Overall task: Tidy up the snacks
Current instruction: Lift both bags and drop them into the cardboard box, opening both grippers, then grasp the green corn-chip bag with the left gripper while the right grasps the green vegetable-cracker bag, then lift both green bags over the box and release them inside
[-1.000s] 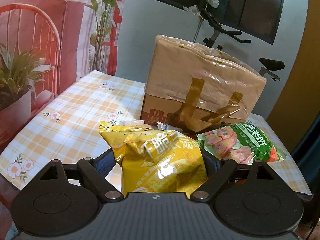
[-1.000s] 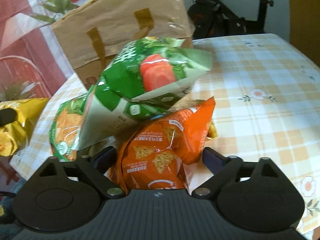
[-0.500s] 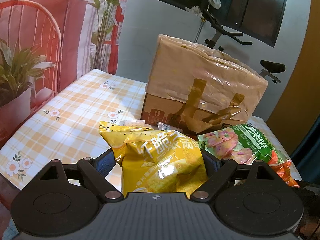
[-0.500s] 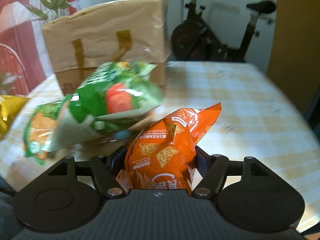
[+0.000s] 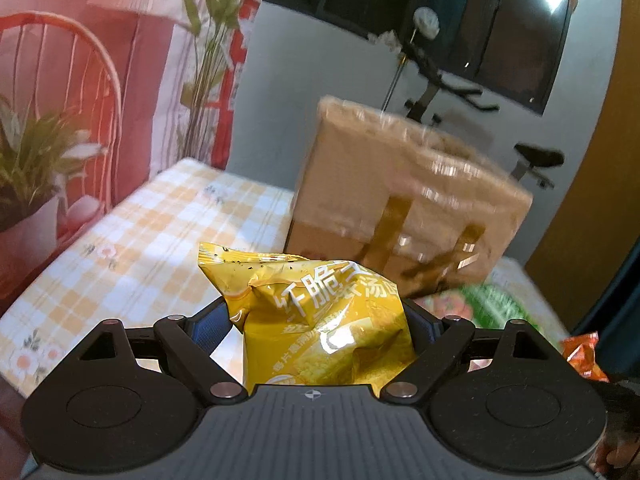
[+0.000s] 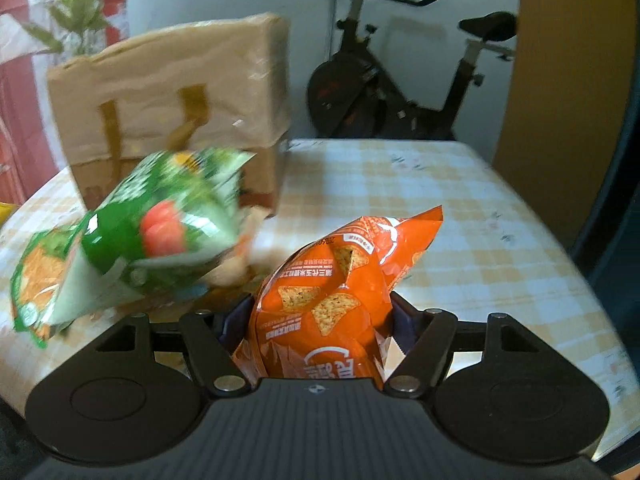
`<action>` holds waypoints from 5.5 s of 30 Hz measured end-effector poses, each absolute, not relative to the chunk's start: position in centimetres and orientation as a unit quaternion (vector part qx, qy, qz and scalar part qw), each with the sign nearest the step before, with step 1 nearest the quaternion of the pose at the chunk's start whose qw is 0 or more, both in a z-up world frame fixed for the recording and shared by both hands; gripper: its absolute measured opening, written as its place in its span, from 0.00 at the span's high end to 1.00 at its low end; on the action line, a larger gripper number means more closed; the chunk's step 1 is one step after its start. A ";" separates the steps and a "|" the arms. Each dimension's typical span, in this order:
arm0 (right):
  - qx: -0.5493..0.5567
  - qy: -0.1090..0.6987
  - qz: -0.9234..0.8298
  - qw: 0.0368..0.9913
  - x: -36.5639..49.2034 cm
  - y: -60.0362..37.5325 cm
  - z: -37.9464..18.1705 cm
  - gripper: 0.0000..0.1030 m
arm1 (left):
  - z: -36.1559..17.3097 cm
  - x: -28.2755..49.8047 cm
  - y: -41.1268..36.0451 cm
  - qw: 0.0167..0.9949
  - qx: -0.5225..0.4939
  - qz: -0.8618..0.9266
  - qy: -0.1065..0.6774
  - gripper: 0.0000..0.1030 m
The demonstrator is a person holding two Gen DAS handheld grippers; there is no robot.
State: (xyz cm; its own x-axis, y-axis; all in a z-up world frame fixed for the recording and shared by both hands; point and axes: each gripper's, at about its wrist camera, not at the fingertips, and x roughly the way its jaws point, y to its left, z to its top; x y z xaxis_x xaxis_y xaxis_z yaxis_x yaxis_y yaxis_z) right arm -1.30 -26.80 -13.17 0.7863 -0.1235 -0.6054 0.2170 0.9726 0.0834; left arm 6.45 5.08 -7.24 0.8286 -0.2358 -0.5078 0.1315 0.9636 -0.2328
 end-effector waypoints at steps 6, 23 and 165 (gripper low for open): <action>0.089 0.268 -0.122 0.951 -1.4 -29.8 -10.2 0.30 | -4.3 7.8 4.9 0.972 -0.059 -0.098 0.207 0.13; 0.009 0.064 -0.067 0.996 4.5 -28.4 -0.6 0.30 | 1.0 14.2 0.2 0.989 0.031 -0.120 0.085 0.13; 0.001 0.054 0.080 0.995 12.5 -25.1 7.3 0.27 | 0.8 16.2 3.1 0.974 -0.010 -0.187 0.129 0.26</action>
